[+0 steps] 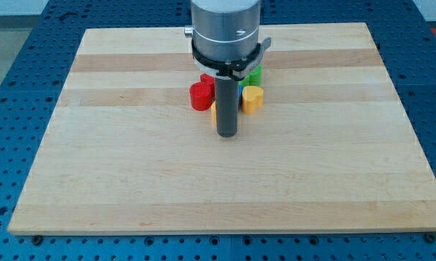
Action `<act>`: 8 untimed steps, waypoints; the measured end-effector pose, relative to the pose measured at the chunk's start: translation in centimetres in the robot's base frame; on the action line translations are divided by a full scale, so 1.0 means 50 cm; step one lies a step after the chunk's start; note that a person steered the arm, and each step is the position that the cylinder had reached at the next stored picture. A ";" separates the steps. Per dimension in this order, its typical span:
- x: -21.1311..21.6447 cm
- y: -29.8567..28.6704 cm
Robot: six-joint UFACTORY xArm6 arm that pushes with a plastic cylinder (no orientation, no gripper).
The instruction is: Point at the green circle
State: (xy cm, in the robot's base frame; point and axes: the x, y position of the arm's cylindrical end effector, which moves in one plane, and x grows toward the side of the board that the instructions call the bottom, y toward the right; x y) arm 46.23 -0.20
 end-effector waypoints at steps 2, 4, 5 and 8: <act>-0.005 -0.042; 0.063 -0.069; 0.041 0.044; -0.210 0.269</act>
State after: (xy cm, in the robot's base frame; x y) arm 35.71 13.25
